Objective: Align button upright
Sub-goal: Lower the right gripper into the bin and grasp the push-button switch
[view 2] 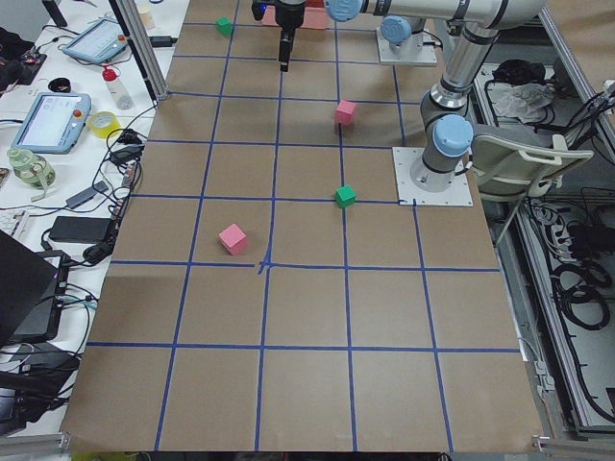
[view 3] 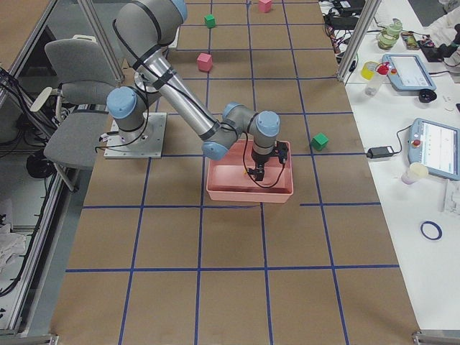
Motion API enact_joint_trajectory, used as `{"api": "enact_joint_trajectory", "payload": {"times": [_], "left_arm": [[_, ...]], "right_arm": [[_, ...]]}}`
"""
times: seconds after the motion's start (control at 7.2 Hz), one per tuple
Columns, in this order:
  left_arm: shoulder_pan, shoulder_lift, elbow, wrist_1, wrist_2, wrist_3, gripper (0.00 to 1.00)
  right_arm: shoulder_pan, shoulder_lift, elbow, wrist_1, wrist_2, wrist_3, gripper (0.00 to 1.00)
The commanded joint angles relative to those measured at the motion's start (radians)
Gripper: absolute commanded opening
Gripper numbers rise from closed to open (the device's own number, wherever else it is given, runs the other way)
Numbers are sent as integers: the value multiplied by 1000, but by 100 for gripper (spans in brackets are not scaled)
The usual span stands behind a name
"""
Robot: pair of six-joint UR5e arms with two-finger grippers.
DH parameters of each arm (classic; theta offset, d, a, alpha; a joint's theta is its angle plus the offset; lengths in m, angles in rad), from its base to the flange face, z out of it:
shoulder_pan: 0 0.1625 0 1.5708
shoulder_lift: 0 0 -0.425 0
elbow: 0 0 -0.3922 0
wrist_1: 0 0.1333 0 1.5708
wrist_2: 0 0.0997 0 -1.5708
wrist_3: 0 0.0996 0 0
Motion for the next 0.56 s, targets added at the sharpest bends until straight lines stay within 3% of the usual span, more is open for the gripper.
{"api": "enact_joint_trajectory", "payload": {"times": [0.0,0.28,0.42], "left_arm": [[-1,0,0,0,0,0,100],[-1,0,0,0,0,0,100],[-1,0,0,0,0,0,100]], "right_arm": [[0,-1,2,0,2,-1,84],[0,-1,-7,0,2,-19,68],[0,-1,-12,2,2,-44,51]]}}
